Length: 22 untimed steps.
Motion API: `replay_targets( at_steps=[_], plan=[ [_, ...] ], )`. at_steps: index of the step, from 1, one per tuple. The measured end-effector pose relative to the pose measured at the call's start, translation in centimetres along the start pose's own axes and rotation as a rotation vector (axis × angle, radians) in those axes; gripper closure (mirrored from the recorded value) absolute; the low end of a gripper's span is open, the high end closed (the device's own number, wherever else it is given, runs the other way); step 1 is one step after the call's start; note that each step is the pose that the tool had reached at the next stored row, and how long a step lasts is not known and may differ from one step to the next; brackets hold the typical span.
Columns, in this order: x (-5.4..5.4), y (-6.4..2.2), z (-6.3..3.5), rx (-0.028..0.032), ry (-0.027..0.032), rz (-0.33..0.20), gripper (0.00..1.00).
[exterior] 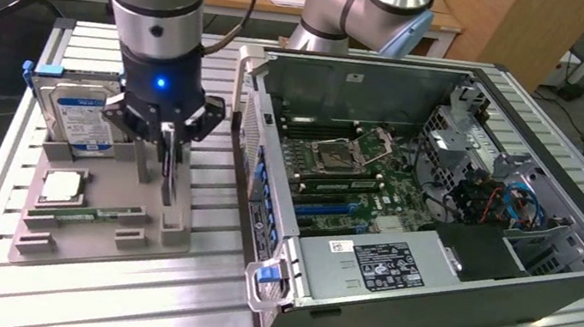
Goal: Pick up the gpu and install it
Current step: 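Pick up the gpu and move the gpu toward the slot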
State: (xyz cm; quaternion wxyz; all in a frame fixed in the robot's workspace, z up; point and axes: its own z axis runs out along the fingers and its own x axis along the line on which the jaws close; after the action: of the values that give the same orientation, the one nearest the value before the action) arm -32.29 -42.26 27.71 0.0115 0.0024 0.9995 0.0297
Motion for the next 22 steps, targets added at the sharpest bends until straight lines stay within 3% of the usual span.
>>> replay_targets(
  at_steps=[6,12,22],
  plan=[
    [0.0,0.11,-1.92,-0.0004,0.0001,0.0,0.73],
    [0.0,0.16,-2.71,-0.002,-0.0002,0.0,0.73],
    [0.0,0.17,-3.71,-0.0263,-0.0001,0.001,0.73]
  ],
)
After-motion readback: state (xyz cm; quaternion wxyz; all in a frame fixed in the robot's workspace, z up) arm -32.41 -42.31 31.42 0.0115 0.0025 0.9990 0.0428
